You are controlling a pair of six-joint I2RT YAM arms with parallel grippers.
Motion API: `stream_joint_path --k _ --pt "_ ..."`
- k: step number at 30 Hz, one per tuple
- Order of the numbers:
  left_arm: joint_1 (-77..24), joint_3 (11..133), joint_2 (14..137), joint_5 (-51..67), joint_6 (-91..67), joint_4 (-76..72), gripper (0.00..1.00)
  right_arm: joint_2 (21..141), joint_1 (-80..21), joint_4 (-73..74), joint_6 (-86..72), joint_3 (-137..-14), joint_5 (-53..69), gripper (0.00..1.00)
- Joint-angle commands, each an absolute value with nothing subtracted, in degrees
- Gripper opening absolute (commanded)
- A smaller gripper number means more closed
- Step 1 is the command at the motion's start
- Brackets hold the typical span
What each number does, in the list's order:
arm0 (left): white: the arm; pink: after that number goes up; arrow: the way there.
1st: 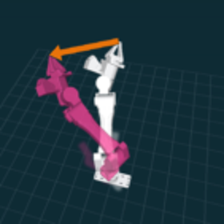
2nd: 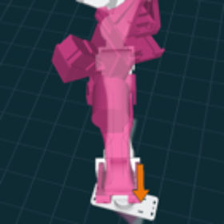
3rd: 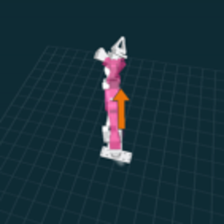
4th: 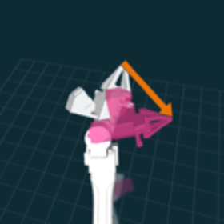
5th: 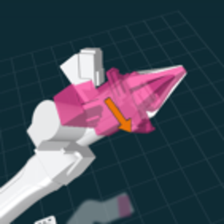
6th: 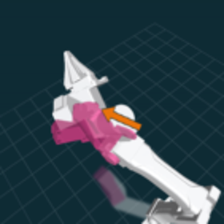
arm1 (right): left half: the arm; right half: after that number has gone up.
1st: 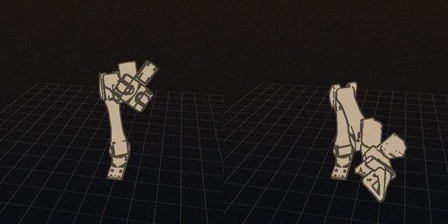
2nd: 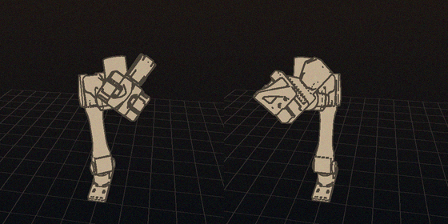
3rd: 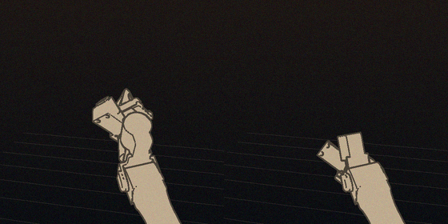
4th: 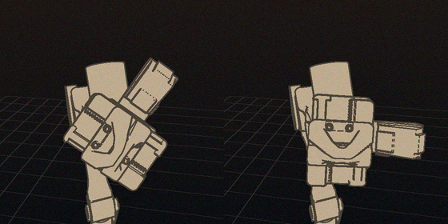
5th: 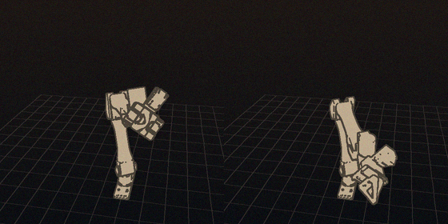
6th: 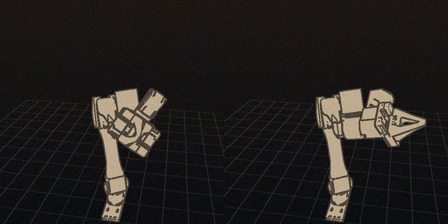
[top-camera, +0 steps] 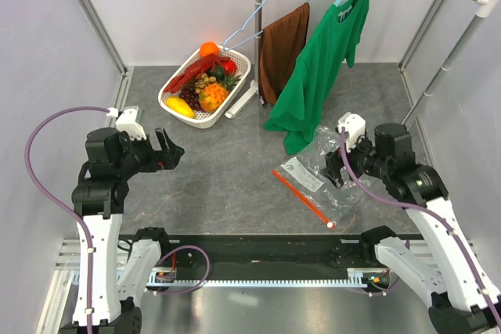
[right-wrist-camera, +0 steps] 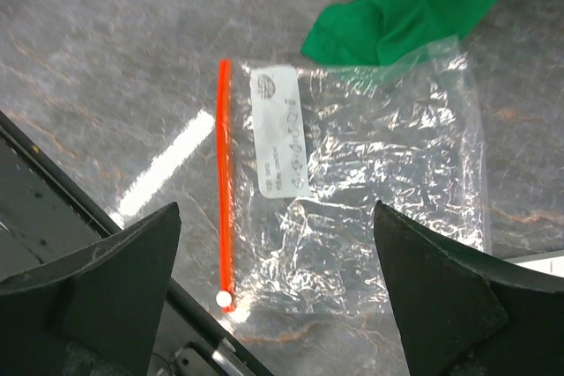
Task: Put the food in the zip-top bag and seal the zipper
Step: Pick up the zipper food storage bag at the center of the board.
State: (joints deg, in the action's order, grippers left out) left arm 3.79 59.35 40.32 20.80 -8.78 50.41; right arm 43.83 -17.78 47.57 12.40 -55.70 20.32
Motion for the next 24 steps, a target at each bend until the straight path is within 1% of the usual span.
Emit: stream_joint_path --k 1,8,16,18,22,23,24 --pt "4.22 59.33 41.66 16.88 -13.80 47.20 1.00 48.86 -17.84 50.01 17.75 -57.83 21.27 0.96" --pt "4.22 58.98 43.50 17.14 -15.55 46.58 1.00 57.46 -19.42 50.10 20.91 -58.44 23.12 0.92" --pt "4.31 59.24 45.61 19.34 -16.79 46.58 1.00 62.57 -27.15 50.89 26.62 -57.75 15.23 0.90" --pt "4.31 59.06 45.96 19.42 -17.14 46.49 1.00 64.07 -29.69 49.49 26.81 -56.61 13.02 0.87" --pt "4.57 58.71 46.23 19.34 -17.49 46.23 1.00 67.75 -34.79 46.85 25.58 -55.20 8.45 0.74" --pt "4.66 58.62 46.06 19.34 -17.49 46.14 1.00 70.03 -35.85 46.50 24.36 -55.20 6.52 0.69" --pt "4.66 58.62 46.05 19.25 -17.49 46.14 1.00 71.09 -37.43 46.15 23.65 -55.46 6.07 0.66"
